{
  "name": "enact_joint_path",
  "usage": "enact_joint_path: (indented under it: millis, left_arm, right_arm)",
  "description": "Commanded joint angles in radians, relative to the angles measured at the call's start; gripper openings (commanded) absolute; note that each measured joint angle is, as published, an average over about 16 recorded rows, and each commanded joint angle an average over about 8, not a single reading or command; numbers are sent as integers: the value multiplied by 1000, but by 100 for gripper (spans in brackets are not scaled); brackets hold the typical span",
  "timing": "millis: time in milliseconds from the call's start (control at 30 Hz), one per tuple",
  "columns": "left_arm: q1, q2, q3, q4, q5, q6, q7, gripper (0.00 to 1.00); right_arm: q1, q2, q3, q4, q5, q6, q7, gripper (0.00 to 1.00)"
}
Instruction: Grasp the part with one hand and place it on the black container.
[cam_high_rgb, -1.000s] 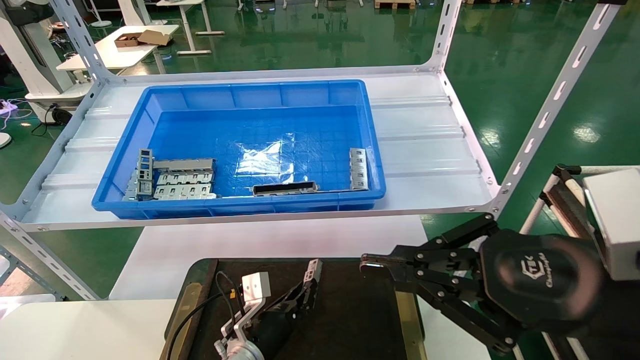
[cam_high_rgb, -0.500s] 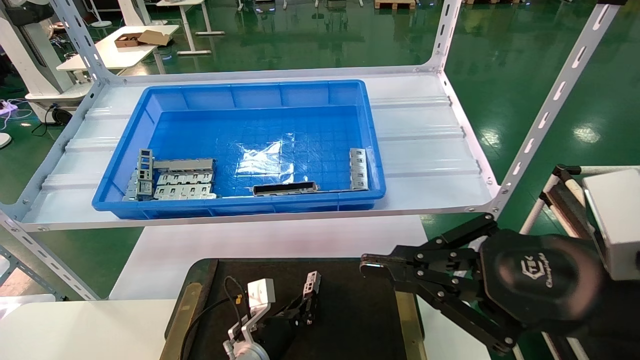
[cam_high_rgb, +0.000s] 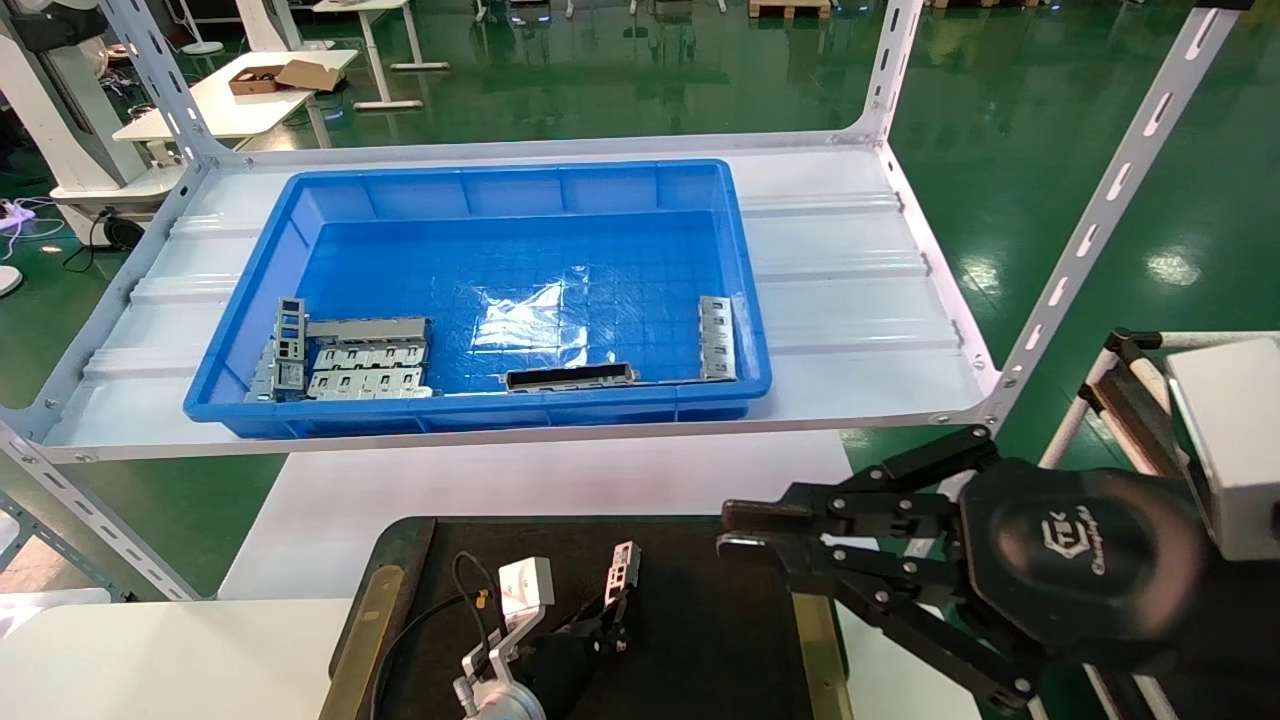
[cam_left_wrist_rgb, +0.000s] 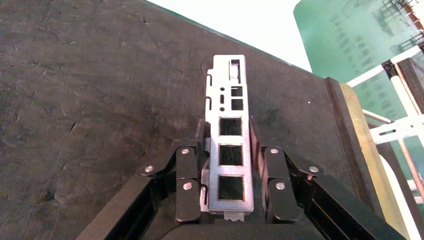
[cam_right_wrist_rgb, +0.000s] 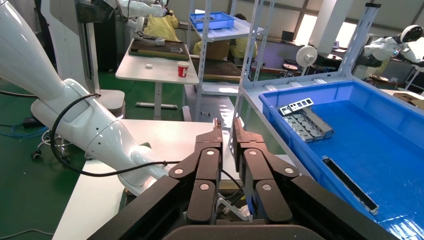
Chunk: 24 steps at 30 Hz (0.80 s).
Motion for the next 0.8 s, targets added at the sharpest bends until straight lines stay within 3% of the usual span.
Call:
enact_joint_path:
  millis: [33, 500, 800]
  left_arm:
    - [-3, -1, 9, -5, -2, -9, -9, 100]
    - [15, -28, -15, -99, 86, -22, -21, 100]
    - [101, -144, -115, -235, 163, 117, 26, 100]
  right_arm:
    - [0, 0, 0, 0, 0, 0, 0, 100]
    - [0, 0, -1, 0, 1, 0, 0, 100]
    - [0, 1, -1, 0, 1, 1, -1, 100]
